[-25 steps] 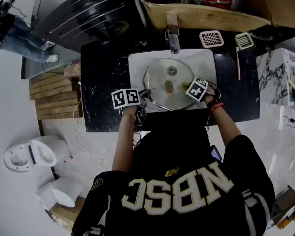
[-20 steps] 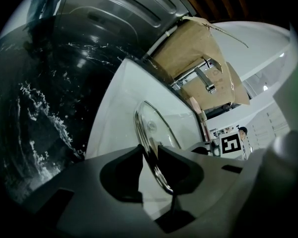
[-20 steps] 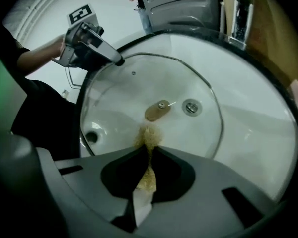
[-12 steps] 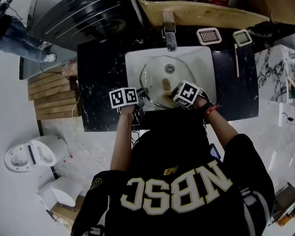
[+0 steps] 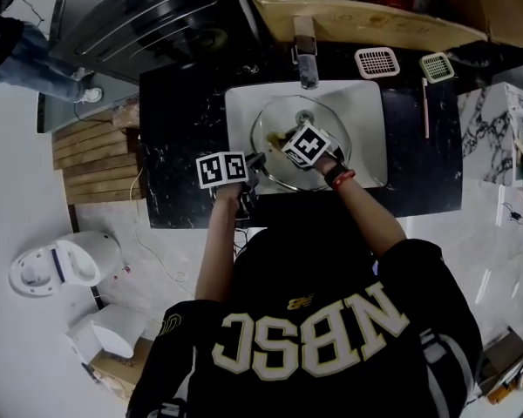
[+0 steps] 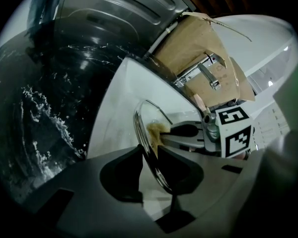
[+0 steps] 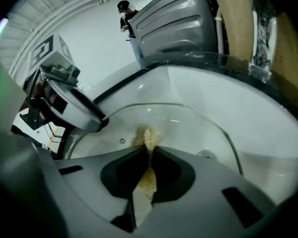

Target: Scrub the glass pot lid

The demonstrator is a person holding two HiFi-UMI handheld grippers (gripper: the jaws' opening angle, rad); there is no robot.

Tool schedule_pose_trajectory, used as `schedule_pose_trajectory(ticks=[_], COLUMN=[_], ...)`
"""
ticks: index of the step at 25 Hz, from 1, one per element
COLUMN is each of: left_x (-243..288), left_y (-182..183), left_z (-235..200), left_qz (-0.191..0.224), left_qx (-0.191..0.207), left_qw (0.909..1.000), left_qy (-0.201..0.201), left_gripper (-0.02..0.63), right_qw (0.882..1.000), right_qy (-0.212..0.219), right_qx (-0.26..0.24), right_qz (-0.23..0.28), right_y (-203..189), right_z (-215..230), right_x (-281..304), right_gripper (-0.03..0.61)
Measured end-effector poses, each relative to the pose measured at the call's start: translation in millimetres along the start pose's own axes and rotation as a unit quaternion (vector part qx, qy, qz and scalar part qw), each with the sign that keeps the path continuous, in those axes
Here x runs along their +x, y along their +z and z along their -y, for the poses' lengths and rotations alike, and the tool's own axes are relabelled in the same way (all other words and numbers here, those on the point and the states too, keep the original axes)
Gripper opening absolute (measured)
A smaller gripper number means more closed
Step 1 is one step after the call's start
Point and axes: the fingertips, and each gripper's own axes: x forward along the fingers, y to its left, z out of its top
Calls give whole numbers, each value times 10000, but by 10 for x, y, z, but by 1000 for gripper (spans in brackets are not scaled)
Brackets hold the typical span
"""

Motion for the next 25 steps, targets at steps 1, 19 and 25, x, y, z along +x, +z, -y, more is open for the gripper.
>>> schedule_pose_trajectory(ticks=[1, 19, 25], left_x=[-1, 24, 13], left_y=[2, -1, 15], left_z=[-2, 15, 41], left_qz=[6, -28, 50], left_qx=[0, -119, -165], left_qw=[10000, 9998, 9995], left_qy=[-4, -166, -283], left_gripper=[100, 104, 103], right_qw=[9999, 9913, 9899], right_qy=[-151, -1107, -994], right_qx=[-24, 419, 223], right_qz=[18, -579, -989], right_y=[24, -630, -986], right_z=[100, 1280, 1189], right_x=[33, -119, -401], right_gripper=[31, 29, 29])
